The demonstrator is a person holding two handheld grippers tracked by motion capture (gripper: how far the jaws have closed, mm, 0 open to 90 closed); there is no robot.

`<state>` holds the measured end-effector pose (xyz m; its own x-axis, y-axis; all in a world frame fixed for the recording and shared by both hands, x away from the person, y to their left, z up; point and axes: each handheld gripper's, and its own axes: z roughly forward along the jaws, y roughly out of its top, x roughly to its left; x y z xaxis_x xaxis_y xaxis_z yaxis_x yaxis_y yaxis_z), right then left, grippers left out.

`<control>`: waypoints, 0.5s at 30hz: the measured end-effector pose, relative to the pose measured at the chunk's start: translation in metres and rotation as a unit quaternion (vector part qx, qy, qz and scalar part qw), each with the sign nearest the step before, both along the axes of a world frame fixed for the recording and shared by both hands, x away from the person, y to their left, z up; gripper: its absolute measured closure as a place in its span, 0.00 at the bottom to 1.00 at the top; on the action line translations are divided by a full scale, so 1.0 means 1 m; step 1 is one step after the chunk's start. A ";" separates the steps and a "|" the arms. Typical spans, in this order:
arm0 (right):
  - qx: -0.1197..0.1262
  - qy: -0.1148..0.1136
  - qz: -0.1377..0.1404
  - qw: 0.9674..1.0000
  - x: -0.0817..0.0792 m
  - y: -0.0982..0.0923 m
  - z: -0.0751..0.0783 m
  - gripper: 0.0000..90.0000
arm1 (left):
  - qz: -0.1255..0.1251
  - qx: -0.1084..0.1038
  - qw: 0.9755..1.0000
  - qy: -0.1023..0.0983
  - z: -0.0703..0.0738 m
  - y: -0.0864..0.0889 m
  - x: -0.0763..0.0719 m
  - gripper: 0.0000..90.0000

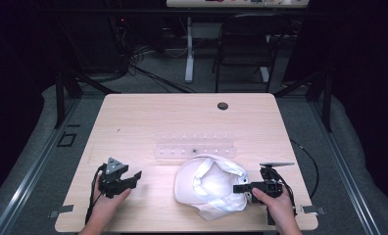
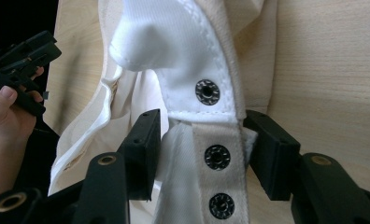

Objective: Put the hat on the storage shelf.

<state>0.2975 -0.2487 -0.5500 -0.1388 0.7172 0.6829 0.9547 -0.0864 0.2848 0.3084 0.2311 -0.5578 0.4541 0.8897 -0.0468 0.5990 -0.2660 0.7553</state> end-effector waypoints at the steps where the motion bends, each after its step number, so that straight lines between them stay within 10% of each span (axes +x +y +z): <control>1: 0.002 0.000 0.006 1.000 0.000 0.000 0.001 0.54 | 0.000 0.000 1.000 0.000 0.000 0.000 0.000 0.46; 15: 0.035 -0.002 0.017 0.999 0.005 0.006 0.032 0.62 | 0.003 0.003 1.000 -0.005 0.001 0.000 0.000 0.45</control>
